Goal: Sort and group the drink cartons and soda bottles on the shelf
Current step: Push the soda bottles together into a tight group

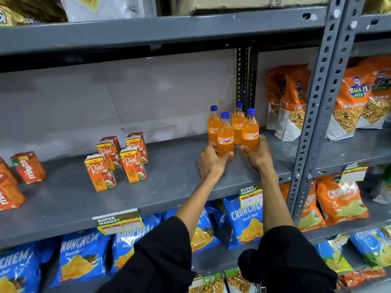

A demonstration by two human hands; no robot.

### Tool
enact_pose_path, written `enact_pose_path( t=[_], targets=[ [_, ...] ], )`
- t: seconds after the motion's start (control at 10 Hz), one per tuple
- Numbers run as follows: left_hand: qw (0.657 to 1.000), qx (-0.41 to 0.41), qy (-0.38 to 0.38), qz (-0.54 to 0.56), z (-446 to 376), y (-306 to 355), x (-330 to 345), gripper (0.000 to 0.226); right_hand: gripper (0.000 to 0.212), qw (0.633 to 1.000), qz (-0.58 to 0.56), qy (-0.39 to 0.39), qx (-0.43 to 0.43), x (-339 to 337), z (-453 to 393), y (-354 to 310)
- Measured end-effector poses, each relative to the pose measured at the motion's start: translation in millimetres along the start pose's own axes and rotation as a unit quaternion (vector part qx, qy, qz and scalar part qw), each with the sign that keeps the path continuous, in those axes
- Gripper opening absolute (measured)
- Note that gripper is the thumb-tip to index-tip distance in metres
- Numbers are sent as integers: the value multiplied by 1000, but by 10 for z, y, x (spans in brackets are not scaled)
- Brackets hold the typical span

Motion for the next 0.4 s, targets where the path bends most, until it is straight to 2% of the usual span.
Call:
enact_pose_path(
  t=[0.2,0.4],
  targets=[
    [999,-1,-35,24,95,-27,-67,75,64,1000,13,2,-1,-18,77,-39],
    [998,44,-25,44,383,-267,-523,73,66,999,30,7,13,-63,223,-161]
  ],
)
Point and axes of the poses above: each hand's wrist, its own z-axis away from the middle knuckle, its own x-axis out of the palm, y = z × x, the point moved 4 cm from there along -z, towards the middle knuckle, and after that the axes turned 4 degrees about -z, right-handed, at the moved point
